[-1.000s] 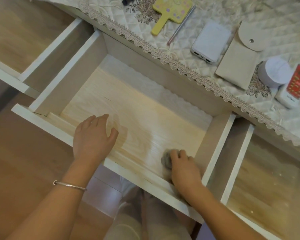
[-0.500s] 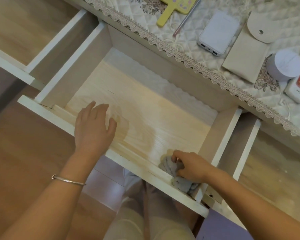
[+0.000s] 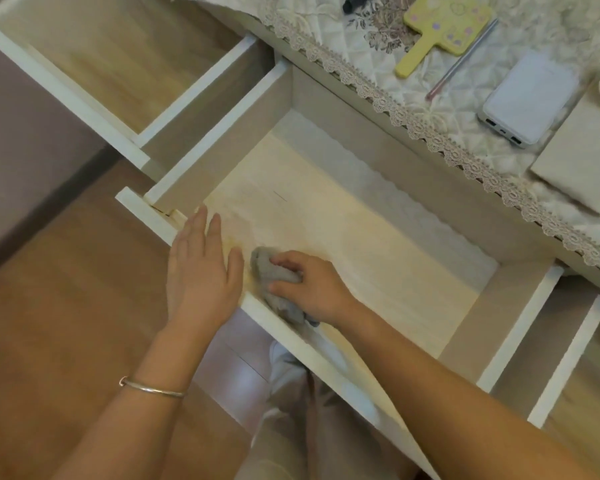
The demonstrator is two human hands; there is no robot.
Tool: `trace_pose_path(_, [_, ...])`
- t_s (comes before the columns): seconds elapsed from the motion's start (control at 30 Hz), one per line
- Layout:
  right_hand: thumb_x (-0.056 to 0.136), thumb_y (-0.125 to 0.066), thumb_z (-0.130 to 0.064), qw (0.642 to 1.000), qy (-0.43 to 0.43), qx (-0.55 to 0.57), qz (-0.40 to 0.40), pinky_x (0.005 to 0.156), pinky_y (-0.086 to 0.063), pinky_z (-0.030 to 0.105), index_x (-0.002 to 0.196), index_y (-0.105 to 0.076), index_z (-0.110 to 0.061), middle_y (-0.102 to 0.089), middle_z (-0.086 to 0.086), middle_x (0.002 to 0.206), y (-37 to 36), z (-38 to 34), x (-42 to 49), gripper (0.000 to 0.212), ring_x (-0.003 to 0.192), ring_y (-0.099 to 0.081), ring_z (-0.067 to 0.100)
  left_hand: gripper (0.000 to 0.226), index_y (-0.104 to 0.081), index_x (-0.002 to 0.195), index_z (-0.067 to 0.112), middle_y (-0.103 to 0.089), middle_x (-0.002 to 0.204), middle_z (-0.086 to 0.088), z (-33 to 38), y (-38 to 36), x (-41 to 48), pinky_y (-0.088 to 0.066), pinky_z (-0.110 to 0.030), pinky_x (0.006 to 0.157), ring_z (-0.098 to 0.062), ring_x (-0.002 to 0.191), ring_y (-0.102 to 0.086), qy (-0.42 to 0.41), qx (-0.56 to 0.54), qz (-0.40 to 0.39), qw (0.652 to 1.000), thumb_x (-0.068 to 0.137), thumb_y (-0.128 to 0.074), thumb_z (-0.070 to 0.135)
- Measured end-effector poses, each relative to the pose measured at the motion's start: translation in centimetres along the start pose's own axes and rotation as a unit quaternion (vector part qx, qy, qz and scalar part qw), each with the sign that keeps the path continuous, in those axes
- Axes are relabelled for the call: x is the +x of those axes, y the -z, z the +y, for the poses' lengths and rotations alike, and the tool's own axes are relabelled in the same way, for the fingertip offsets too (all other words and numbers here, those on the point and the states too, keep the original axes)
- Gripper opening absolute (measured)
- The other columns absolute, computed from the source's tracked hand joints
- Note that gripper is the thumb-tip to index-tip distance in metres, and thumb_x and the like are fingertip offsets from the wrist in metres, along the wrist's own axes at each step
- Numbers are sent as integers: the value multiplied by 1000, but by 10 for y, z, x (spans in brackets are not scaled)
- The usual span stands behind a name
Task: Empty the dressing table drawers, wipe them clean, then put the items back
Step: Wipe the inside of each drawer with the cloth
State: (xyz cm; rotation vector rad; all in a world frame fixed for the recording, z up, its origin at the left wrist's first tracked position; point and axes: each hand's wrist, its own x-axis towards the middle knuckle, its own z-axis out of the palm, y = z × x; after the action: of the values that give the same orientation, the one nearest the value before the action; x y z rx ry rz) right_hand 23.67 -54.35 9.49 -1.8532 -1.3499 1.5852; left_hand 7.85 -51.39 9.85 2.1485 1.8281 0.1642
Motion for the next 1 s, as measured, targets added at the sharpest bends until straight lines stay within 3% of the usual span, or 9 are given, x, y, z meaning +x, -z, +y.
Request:
trace_pose_path(0.1, [83, -66, -26, 999, 36, -11, 10, 93, -43, 28, 121, -57, -23, -62, 3, 123, -24, -32, 46, 39, 112, -56, 20, 49, -42, 132, -4, -37, 141, -24, -14, 8, 4, -27, -46, 106, -37, 130, -35, -17, 3, 28, 999, 92, -32, 24])
trace_pose_path(0.17, [83, -66, -25, 999, 39, -5, 7, 90, -43, 24, 122, -57, -23, -63, 3, 121, -29, -38, 57, 40, 110, -57, 20, 49, -29, 139, -2, -25, 149, -20, -23, 14, 10, -16, -40, 111, -32, 138, -21, 10, -2, 38, 999, 96, -32, 22])
trace_pose_path(0.27, [82, -68, -22, 999, 34, 25, 0, 72, -40, 7, 116, -60, -21, -62, -5, 106, -16, -16, 30, 35, 96, -58, 11, 57, -6, 145, 2, 0, 155, -13, -37, 17, 18, 3, -31, 115, -21, 142, 5, 54, -9, 14, 998, 99, -28, 28])
trace_pose_path(0.37, [81, -68, -24, 1000, 12, 10, -14, 65, -40, 10, 98, -58, -37, -63, -13, 100, 5, 22, -18, 23, 82, -58, 2, 60, -1, 144, 1, 4, 154, -14, -43, 16, 18, 6, -31, 114, -22, 142, 9, 55, -3, 0, 998, 99, -23, 34])
trace_pose_path(0.43, [80, -70, -22, 1000, -7, 15, -17, 72, -43, 14, 91, -56, -44, -64, -15, 102, 14, 35, -40, 28, 86, -60, -1, 65, 0, 145, 2, 5, 155, -13, -43, 16, 16, 7, -30, 113, -20, 141, 10, 55, -3, -7, 998, 95, -17, 40])
trace_pose_path(0.6, [79, -71, -19, 1000, 16, -2, 15, 74, -36, -4, 112, -63, -28, -61, -14, 106, -5, 10, -8, 35, 99, -57, 3, 69, 2, 145, 5, 8, 155, -9, -45, 15, 16, 8, -30, 113, -16, 140, 14, 55, -6, -17, 998, 90, -10, 46])
trace_pose_path(0.77, [80, -68, -21, 996, 78, -12, 35, 80, -37, 12, 117, -62, -19, -65, 0, 117, -40, -54, 68, 37, 107, -59, 16, 70, 3, 145, 9, 9, 155, -5, -48, 12, 16, 11, -26, 111, -7, 135, 20, 52, -16, -7, 998, 90, -8, 50])
trace_pose_path(0.9, [84, -63, -20, 996, 70, -30, 42, 74, -31, 8, 120, -59, -22, -61, 0, 123, -51, -79, 90, 36, 107, -57, 17, 71, 3, 146, 11, 10, 155, -4, -49, 11, 17, 12, -25, 110, -5, 133, 23, 53, -15, -5, 998, 89, -3, 53])
trace_pose_path(1.0, [82, -65, -21, 998, 52, -31, 25, 63, -34, 10, 117, -59, -20, -63, -1, 112, -36, -60, 66, 35, 96, -56, 11, 66, 5, 145, 10, 14, 154, -5, -49, 15, 16, 11, -28, 112, -9, 135, 22, 50, -8, -24, 998, 92, -7, 48])
